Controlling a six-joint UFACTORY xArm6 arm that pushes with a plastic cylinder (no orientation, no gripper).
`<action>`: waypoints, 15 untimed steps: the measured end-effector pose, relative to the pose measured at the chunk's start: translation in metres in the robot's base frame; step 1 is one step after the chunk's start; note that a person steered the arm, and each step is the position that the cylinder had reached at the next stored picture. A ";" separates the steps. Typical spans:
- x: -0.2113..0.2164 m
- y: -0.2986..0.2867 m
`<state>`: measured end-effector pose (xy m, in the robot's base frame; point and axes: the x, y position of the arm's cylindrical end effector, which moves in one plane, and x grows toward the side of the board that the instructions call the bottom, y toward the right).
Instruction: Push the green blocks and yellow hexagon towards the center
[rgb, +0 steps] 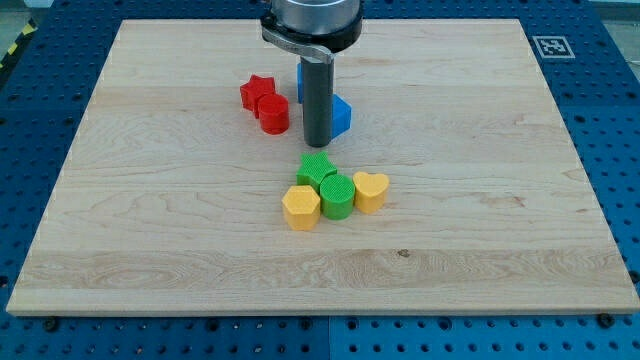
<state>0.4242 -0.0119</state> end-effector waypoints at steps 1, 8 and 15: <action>0.009 -0.032; 0.126 -0.036; 0.022 0.000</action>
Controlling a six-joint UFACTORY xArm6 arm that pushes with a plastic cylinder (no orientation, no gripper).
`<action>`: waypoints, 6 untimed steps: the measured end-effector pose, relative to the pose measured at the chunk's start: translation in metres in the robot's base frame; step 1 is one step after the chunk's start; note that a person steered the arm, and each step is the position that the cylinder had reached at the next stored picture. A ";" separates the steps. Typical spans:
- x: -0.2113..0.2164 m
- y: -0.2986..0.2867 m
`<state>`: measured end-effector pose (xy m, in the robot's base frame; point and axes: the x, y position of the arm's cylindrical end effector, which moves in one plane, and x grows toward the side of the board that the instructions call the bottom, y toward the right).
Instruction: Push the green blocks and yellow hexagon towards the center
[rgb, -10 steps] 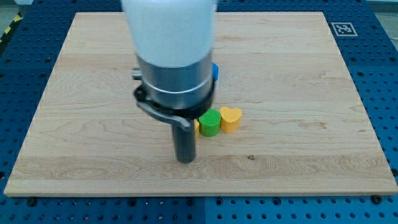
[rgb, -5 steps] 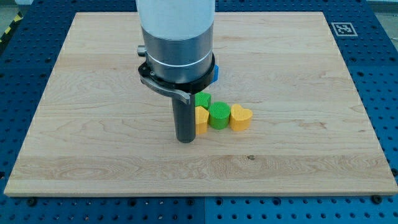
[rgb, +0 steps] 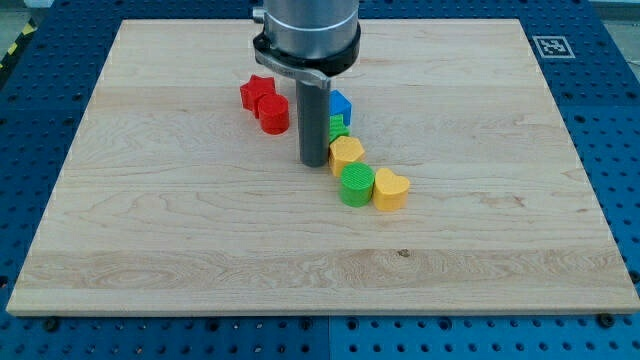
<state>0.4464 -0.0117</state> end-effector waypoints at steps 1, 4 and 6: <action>-0.004 -0.001; 0.098 0.069; 0.098 0.072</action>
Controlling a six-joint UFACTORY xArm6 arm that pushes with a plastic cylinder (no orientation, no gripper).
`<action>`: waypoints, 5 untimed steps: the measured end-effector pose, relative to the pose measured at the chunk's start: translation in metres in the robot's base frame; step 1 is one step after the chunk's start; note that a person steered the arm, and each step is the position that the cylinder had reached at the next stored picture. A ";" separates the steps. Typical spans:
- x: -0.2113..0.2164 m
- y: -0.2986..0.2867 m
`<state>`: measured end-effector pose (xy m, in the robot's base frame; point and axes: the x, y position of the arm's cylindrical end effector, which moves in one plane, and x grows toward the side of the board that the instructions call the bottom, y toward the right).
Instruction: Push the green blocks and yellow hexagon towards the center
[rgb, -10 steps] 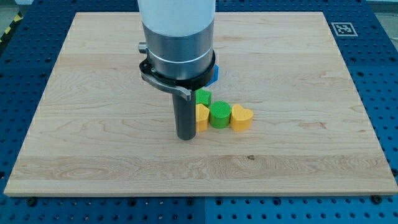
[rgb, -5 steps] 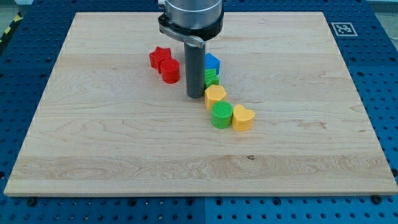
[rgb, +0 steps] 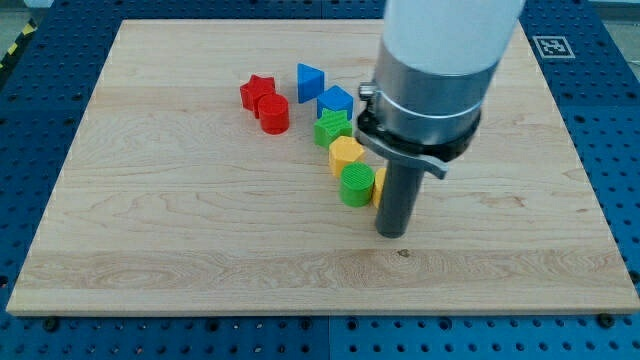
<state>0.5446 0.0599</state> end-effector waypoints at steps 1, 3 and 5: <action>-0.007 -0.013; -0.046 -0.008; -0.076 -0.010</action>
